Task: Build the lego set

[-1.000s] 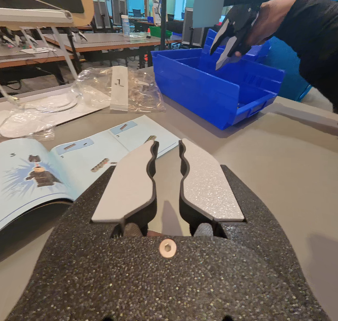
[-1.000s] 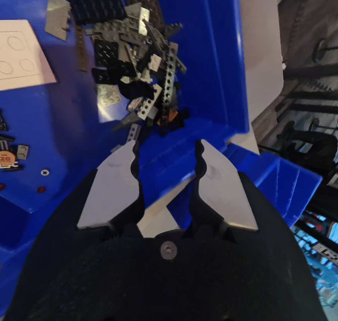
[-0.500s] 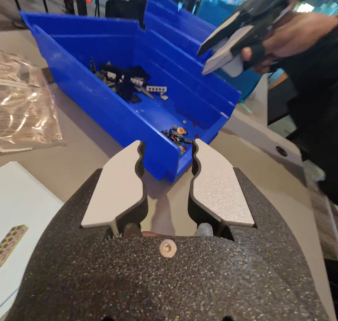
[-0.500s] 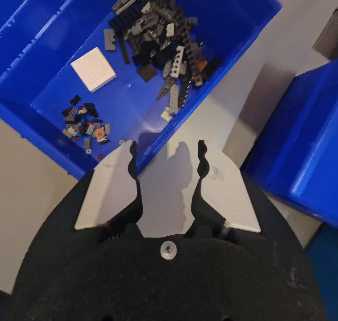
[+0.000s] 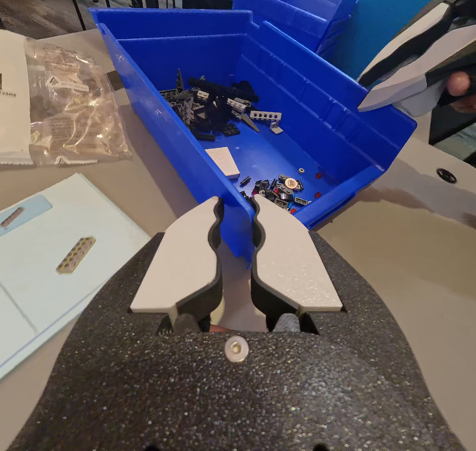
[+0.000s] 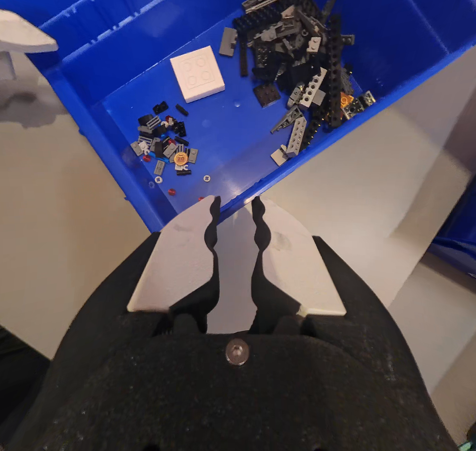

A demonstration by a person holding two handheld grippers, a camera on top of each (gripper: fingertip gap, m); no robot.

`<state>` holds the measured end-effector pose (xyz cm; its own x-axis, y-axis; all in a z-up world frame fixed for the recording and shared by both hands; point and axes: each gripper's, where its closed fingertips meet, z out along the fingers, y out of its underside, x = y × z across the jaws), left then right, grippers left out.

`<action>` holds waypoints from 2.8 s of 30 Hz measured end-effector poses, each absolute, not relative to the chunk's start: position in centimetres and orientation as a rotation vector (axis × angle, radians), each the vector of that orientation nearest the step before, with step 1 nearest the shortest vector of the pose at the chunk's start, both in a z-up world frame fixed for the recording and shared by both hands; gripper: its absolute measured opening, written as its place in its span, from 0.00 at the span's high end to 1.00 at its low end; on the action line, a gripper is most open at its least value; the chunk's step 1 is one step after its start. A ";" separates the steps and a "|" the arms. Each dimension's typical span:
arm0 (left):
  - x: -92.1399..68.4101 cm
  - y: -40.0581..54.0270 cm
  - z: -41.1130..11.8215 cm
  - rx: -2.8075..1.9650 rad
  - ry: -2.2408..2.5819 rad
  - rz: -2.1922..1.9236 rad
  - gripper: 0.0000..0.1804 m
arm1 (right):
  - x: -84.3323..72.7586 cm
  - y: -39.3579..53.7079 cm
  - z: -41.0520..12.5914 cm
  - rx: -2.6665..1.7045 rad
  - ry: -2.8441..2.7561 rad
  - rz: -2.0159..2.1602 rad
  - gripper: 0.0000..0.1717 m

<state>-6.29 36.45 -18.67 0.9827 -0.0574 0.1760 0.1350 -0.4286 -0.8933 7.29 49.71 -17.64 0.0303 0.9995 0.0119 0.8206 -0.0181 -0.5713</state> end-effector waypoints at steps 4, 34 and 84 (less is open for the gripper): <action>-6.0 32.2 -18.7 -2.011 -0.010 -0.231 0.89 | 8.4 44.5 -17.6 -1.840 -1.910 0.558 0.81; -7.4 15.5 -15.2 -2.080 0.322 -0.289 0.80 | 12.0 33.6 -15.9 -1.617 -2.090 0.686 0.68; -2.8 34.9 -9.8 -1.981 0.190 -0.144 0.76 | -10.0 60.6 -21.5 -1.458 -1.679 0.885 0.73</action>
<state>-2.80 34.85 -9.85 0.9798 -0.1995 0.0147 -0.0676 -0.3992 -0.9144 -10.03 60.60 -21.53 -0.0897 0.9921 0.0872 0.4889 0.1201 -0.8640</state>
